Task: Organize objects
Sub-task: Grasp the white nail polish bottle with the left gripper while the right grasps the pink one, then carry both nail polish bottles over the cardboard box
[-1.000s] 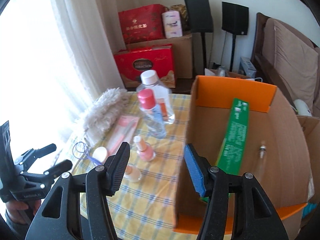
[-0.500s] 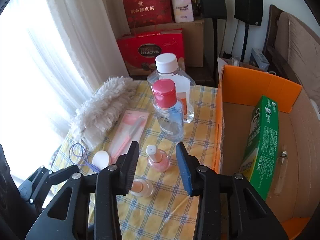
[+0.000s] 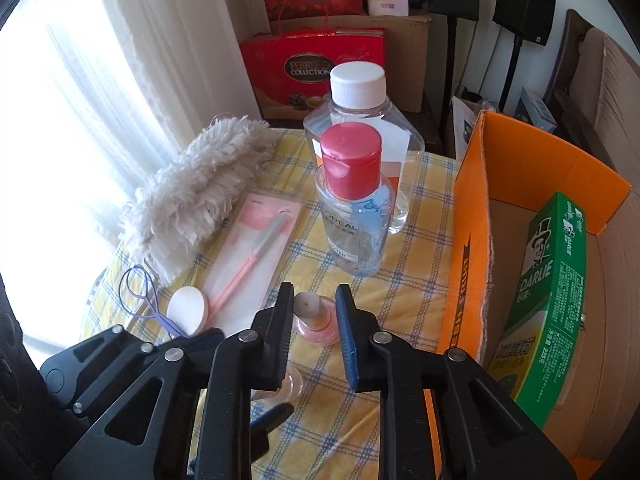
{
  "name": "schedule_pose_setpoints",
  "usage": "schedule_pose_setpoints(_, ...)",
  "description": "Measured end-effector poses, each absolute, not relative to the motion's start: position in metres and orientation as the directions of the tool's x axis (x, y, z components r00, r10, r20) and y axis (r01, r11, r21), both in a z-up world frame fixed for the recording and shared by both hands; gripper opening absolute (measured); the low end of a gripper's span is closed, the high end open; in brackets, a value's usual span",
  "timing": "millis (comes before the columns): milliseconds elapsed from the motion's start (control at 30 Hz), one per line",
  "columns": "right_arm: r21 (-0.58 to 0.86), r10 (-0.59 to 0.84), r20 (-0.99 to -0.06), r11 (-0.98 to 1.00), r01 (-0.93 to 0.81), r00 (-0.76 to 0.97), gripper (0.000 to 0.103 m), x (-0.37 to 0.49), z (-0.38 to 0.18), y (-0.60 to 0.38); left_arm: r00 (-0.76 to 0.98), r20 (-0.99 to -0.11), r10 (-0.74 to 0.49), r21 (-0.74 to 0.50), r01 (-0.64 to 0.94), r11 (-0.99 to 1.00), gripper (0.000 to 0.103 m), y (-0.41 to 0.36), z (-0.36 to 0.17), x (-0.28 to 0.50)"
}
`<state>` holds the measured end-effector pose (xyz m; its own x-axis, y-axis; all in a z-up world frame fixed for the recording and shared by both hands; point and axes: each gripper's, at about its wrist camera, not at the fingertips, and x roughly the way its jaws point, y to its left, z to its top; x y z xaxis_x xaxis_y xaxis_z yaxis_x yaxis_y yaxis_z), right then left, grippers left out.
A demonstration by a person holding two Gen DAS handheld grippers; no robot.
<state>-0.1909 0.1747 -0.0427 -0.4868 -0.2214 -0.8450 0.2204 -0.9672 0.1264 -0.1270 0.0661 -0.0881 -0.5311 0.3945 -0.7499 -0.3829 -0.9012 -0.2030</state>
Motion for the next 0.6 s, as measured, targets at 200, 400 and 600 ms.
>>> schedule_pose_setpoints(200, 0.117, -0.216, -0.849, -0.967, 0.228, -0.482, 0.016, -0.193, -0.044, 0.171, -0.491, -0.752, 0.440, -0.272, -0.377, -0.886, 0.025, 0.062, -0.095, -0.133)
schedule_pose_setpoints(400, 0.092, -0.194, -0.840, -0.971, 0.219, -0.507, 0.014, -0.190, -0.043, 0.171, -0.502, -0.748, 0.434, -0.267, -0.370, -0.890, 0.016, 0.061, -0.092, -0.133)
schedule_pose_setpoints(600, 0.101, -0.203, -0.823, -0.971, 0.217, -0.530, 0.014, -0.183, -0.035, 0.173, -0.506, -0.745, 0.435, -0.270, -0.368, -0.890, 0.016, 0.058, -0.090, -0.130)
